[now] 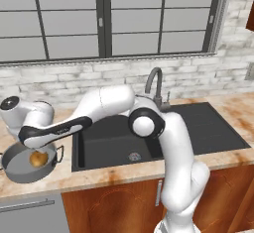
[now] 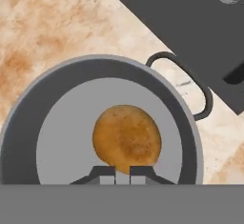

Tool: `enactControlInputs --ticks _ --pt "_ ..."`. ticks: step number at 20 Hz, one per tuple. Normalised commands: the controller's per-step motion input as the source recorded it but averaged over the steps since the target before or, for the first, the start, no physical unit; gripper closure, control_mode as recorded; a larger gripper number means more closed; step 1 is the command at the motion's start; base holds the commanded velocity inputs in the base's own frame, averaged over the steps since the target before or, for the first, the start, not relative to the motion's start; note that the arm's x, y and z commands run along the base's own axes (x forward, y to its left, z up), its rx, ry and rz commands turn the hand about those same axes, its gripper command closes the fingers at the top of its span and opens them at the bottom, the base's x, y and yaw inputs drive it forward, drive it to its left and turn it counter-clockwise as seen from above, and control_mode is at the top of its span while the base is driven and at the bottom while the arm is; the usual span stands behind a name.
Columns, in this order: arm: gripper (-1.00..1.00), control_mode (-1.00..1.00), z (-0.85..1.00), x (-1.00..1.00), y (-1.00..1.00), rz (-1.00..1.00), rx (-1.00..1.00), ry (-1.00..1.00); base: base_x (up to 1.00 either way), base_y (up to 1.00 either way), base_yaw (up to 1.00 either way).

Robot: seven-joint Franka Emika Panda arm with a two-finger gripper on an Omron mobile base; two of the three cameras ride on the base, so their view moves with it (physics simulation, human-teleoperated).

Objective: Dump the potato from the pot into the sink. Then turn on the water and wash the potato. Then turn off the water and put the potato back in the pot.

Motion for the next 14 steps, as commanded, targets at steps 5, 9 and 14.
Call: enactControlInputs --ticks 5,9,14 --pt "-1.0 -1.0 0.03 -0.01 0.0 0.0 -0.01 -0.03 0.0 0.0 0.0" --pt "-1.0 -1.0 0.91 -0.09 -0.16 -0.05 -0.13 -0.08 0.0 0.0 0.0" --pt "-1.0 -1.0 0.18 0.0 -1.0 -0.11 0.0 0.13 0.0 0.0 0.0"
